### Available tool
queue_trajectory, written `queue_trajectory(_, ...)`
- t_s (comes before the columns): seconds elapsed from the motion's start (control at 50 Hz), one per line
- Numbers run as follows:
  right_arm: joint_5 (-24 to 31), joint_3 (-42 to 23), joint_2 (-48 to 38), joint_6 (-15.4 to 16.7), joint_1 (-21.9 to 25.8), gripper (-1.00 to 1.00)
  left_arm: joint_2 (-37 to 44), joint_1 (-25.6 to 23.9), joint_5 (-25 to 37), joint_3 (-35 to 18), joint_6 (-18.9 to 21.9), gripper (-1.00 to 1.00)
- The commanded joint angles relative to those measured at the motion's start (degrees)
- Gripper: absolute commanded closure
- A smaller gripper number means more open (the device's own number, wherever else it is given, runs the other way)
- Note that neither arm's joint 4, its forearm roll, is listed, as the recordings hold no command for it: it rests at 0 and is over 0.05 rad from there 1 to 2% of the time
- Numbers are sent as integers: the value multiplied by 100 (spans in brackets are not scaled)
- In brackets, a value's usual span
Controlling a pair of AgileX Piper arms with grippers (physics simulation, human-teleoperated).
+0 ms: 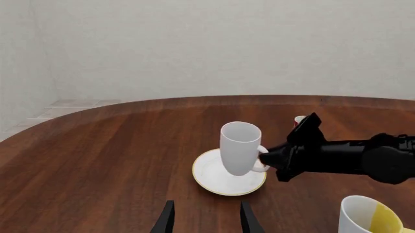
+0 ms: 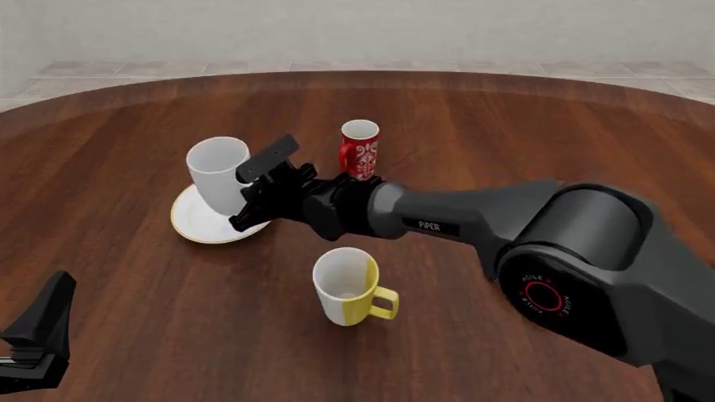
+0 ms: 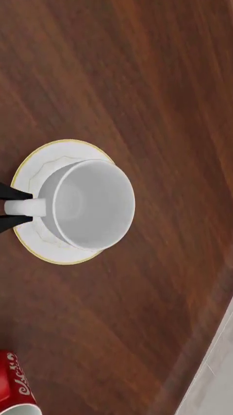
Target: Put the white mug on the left plate.
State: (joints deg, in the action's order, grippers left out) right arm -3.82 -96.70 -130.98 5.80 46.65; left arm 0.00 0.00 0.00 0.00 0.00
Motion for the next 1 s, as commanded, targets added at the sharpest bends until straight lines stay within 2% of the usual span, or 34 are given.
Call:
queue_trajectory(0.02,0,-82,-58,-52,2,100,0,0,0,0,0,-100)
queue_trajectory(1.0,121,-426,-392,-91,55,100,0,0,0,0,0,-100)
